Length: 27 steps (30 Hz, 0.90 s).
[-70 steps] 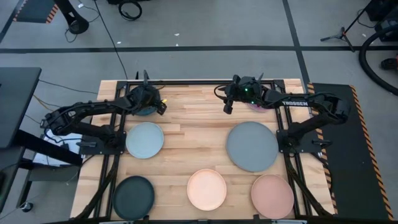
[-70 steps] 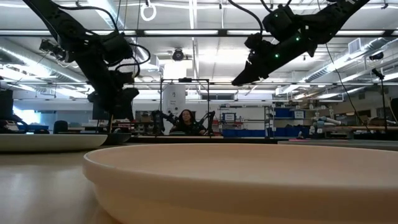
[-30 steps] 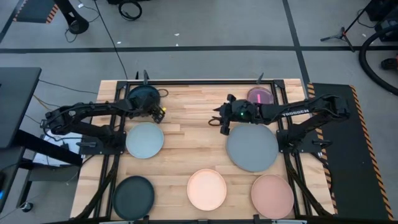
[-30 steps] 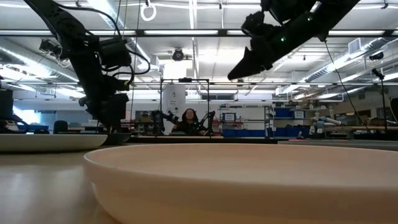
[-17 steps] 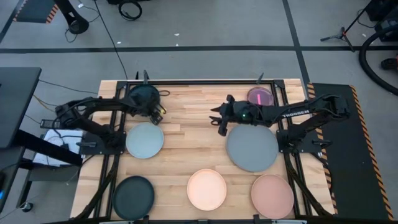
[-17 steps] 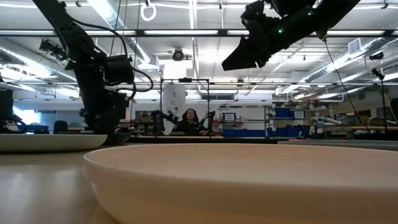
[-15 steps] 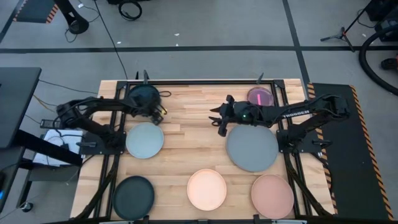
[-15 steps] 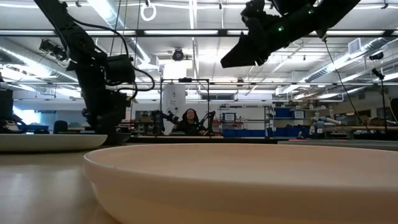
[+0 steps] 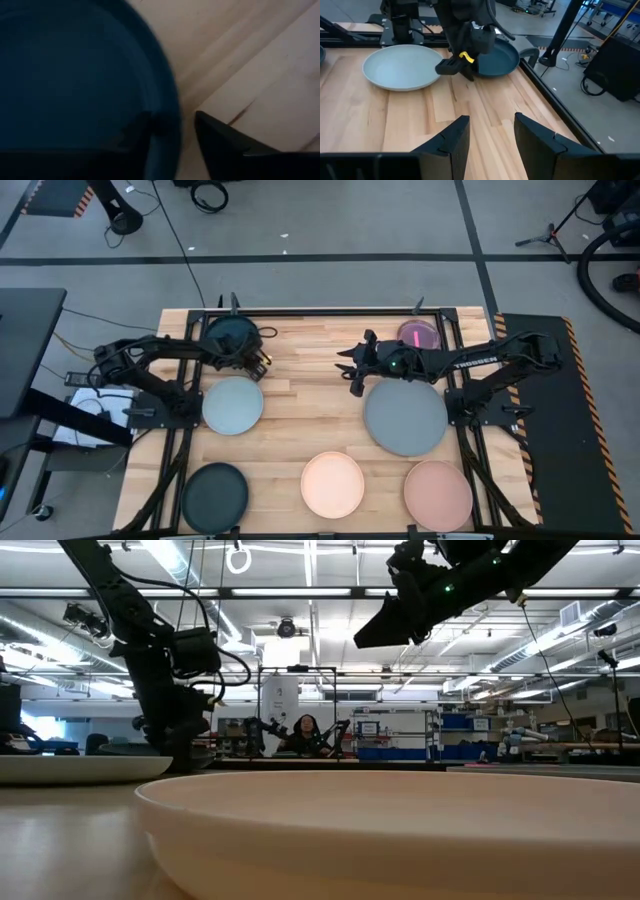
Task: Stack plastic plates
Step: Stack the top black plate on top of the gray plate
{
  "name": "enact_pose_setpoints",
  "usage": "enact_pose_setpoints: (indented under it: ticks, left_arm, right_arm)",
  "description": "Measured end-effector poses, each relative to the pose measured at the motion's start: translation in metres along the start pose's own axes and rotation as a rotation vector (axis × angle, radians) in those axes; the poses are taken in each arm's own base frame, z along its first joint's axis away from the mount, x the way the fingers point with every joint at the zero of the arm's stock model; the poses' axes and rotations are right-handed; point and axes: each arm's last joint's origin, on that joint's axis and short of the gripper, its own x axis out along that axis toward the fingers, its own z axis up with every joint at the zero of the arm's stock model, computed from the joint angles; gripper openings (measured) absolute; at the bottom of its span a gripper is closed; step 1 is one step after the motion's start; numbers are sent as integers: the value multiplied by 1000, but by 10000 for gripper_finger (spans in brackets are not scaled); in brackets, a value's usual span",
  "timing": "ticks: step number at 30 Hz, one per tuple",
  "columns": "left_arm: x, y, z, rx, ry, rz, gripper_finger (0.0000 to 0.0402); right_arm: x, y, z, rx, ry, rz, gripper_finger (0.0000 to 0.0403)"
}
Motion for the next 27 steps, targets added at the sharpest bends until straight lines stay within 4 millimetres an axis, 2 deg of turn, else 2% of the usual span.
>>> enact_pose_setpoints:
  ticks: [5, 7, 10, 17, 23, 27]
  left_arm:
    - [1, 7, 0, 4, 11, 54, 41]
    - [-4, 9, 0, 11, -4, 49, 16]
    - [-19, 9, 3, 19, -41, 21, 19]
    - [-85, -7, 14, 31, -227, -155, 23]
    - [-124, -33, -8, 47, -140, -264, 17]
    - [-143, -54, -30, 69, -57, -269, 17]
  right_arm:
    - [0, 1, -1, 27, 14, 10, 161]
    - [0, 1, -2, 29, 18, 12, 161]
    - [0, 2, -2, 25, 16, 16, 161]
    - [0, 2, -2, 20, 17, 16, 161]
    - [-1, 5, -3, 21, 29, 43, 161]
    - [-1, 6, -3, 25, 26, 68, 161]
